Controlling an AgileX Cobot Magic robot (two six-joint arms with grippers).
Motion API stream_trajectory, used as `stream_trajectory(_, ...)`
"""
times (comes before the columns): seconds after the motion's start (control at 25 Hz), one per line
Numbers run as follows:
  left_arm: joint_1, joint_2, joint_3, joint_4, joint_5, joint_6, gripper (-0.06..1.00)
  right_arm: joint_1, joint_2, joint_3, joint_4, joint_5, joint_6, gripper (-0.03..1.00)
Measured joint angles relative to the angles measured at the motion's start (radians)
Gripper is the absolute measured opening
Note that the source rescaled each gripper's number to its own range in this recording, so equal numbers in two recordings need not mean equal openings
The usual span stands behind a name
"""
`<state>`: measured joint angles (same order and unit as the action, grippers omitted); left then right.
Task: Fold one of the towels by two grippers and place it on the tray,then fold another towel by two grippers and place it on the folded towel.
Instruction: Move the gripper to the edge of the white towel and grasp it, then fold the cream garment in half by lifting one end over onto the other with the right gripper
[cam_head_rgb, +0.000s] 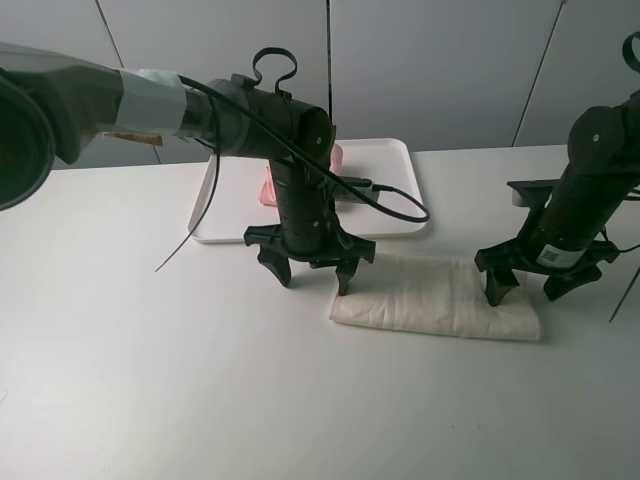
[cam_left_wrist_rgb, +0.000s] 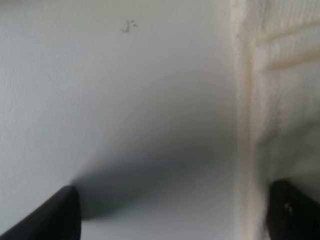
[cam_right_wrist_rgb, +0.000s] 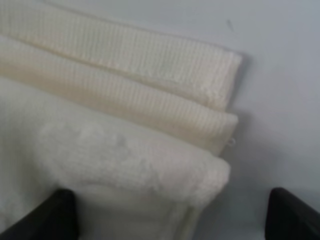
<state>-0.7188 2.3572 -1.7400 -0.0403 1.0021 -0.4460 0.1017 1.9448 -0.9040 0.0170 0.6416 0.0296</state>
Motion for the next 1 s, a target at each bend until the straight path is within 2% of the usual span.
stream_trajectory(0.08, 0.000, 0.000, 0.000, 0.000, 0.000, 0.002, 0.96, 0.005, 0.005, -0.002, -0.002, 0.004, 0.022, 0.75)
stream_trajectory(0.16, 0.000, 0.000, 0.000, 0.000, 0.000, 0.004, 0.96, 0.009, 0.009, -0.003, 0.003, 0.004, 0.031, 0.65)
stream_trajectory(0.28, 0.000, 0.000, 0.000, 0.000, 0.000, 0.004, 0.96, 0.014, 0.009, -0.003, 0.028, 0.004, 0.033, 0.45)
stream_trajectory(0.4, 0.000, 0.000, 0.000, -0.007, 0.002, 0.004, 0.96, 0.017, 0.009, -0.003, 0.041, 0.004, 0.028, 0.20)
stream_trajectory(0.48, 0.000, 0.000, 0.000, -0.009, 0.002, 0.004, 0.96, 0.017, 0.009, -0.008, 0.046, 0.005, 0.015, 0.07)
stream_trajectory(1.0, 0.000, 0.000, 0.000, -0.011, 0.002, 0.004, 0.96, 0.017, 0.006, -0.011, 0.046, 0.025, 0.003, 0.07)
